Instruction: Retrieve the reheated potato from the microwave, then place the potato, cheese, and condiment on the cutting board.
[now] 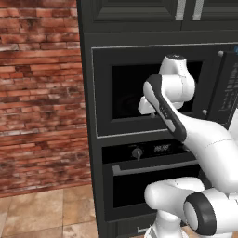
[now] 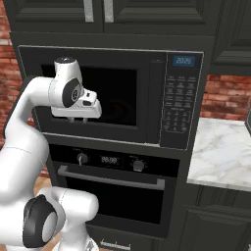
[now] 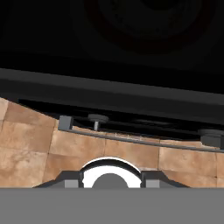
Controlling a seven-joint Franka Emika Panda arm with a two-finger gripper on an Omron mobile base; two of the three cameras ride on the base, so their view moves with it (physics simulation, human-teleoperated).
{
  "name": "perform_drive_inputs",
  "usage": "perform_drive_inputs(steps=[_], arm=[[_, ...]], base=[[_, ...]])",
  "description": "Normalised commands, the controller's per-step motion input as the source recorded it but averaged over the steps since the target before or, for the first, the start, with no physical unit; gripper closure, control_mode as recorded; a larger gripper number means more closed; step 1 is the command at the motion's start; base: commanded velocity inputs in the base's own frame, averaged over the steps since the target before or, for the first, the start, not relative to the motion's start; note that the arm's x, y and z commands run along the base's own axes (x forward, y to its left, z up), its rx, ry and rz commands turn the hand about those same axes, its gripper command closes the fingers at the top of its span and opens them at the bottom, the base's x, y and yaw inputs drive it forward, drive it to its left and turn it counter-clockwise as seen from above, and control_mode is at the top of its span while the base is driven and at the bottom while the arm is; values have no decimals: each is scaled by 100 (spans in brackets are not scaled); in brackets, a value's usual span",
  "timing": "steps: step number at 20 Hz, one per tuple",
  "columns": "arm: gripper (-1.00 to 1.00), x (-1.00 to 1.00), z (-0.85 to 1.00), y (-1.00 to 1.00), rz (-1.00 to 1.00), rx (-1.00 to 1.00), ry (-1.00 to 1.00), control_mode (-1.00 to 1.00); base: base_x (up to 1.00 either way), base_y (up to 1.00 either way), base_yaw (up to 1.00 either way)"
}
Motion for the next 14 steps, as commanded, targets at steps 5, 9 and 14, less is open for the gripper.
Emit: perform_drive_inputs(steps=[5, 9, 14], arm=[[-100, -25, -1, -4, 0, 0, -12, -100], [-100, -38, -1, -22, -2, 1, -22, -100], [-100, -24, 4, -33, 0, 2, -19, -100]], base=[[0, 0, 0], [0, 0, 0], [0, 0, 0]])
